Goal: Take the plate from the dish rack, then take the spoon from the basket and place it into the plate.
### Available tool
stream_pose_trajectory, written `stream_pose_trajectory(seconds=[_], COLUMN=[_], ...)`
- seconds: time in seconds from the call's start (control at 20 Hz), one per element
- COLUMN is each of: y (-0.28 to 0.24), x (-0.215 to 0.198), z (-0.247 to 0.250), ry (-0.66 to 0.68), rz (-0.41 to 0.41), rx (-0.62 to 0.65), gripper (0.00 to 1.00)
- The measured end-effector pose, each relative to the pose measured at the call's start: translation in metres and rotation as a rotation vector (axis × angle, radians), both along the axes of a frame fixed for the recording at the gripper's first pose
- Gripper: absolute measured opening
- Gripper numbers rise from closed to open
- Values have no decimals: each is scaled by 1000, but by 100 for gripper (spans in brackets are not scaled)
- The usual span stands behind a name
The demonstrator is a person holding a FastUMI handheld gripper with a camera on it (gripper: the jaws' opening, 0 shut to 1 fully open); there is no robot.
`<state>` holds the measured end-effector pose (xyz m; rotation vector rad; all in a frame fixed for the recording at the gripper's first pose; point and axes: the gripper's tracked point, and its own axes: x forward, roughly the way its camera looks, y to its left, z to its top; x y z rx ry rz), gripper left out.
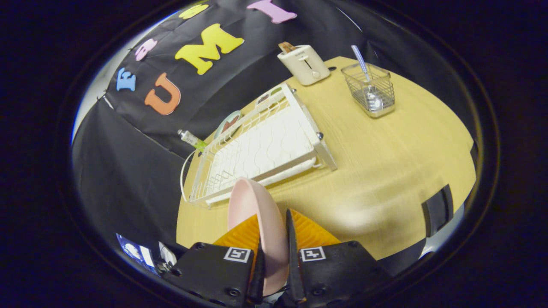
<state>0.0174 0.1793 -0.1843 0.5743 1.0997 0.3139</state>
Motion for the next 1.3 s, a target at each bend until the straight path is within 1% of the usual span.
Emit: stream_pose_trajectory(seconds=[0.15,0.35,0.5,0.65,0.75,0.85,1.0,1.2,1.3], y=[1,-5,-4,-11,-16,-16,-20,-34,-46], x=[3,8,11,15,18,18,18,17,13], z=[-20,-42,-45,-50,-53,-51,-46,-24,-9], ry=[49,98,107,98,92,77,29,-106,-200], rz=[-39,-95,-104,-108,-111,-106,-89,-65,-42], rx=[66,105,128,110,94,94,56,-43,-121], gripper=[29,29,31,33,37,39,43,58,64])
